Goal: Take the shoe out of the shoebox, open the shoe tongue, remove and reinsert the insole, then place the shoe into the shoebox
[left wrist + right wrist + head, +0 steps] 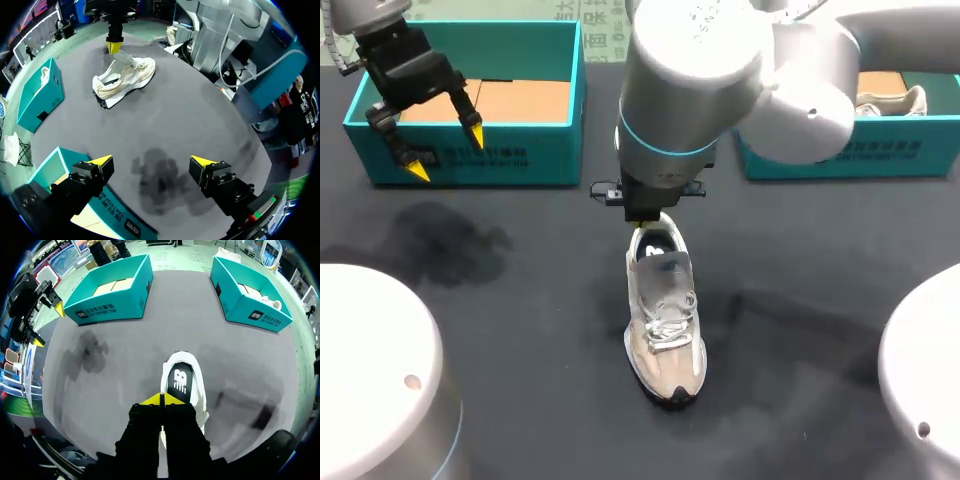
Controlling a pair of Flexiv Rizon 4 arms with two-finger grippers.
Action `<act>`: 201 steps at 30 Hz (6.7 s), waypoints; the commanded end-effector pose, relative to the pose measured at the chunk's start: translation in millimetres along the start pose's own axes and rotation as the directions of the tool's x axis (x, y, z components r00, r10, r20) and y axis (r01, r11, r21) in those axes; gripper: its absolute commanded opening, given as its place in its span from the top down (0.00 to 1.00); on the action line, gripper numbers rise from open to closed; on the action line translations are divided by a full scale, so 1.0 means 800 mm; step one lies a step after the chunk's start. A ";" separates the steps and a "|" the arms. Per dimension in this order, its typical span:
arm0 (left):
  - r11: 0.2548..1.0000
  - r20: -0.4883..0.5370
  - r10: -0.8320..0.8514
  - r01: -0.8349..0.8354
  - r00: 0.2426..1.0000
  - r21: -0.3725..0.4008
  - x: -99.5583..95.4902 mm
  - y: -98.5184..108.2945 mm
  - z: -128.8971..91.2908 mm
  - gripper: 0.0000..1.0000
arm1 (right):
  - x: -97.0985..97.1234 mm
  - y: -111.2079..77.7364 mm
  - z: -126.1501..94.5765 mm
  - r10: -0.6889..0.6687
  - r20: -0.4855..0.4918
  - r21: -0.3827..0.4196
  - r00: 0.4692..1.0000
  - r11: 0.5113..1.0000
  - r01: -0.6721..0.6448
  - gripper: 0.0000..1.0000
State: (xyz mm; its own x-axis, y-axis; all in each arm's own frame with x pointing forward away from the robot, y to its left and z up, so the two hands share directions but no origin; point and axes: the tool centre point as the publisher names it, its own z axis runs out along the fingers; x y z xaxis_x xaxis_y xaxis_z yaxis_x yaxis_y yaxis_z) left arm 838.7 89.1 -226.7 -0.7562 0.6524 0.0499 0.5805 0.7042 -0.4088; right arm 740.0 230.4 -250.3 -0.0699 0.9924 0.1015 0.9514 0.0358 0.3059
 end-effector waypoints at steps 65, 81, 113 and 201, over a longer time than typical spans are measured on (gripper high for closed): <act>1.000 -0.001 0.000 0.000 1.000 -0.003 0.000 0.000 0.000 0.00 | -0.052 -0.013 0.155 -0.066 0.171 0.020 0.983 0.998 0.064 1.00; 1.000 -0.001 0.000 0.000 1.000 -0.003 0.000 0.000 0.000 0.00 | -0.065 -0.027 0.191 -0.066 0.124 0.083 0.990 0.995 0.056 1.00; 1.000 -0.001 0.000 0.000 1.000 -0.003 0.000 0.000 0.000 0.00 | -0.052 -0.065 0.156 -0.059 0.141 0.078 0.988 0.996 0.048 1.00; 1.000 -0.001 0.000 0.000 1.000 -0.003 0.000 0.000 0.000 0.00 | -0.046 -0.074 0.107 -0.105 0.014 0.416 0.994 0.905 0.090 0.00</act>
State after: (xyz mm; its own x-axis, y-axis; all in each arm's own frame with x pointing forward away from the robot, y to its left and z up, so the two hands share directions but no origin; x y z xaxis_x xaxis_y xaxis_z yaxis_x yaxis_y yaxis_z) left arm 838.8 88.7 -227.0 -0.7561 0.6525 0.0507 0.5805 0.7044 -0.4084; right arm 704.7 198.6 -343.9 -0.1647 0.9852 0.0476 0.9814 0.1685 -0.0919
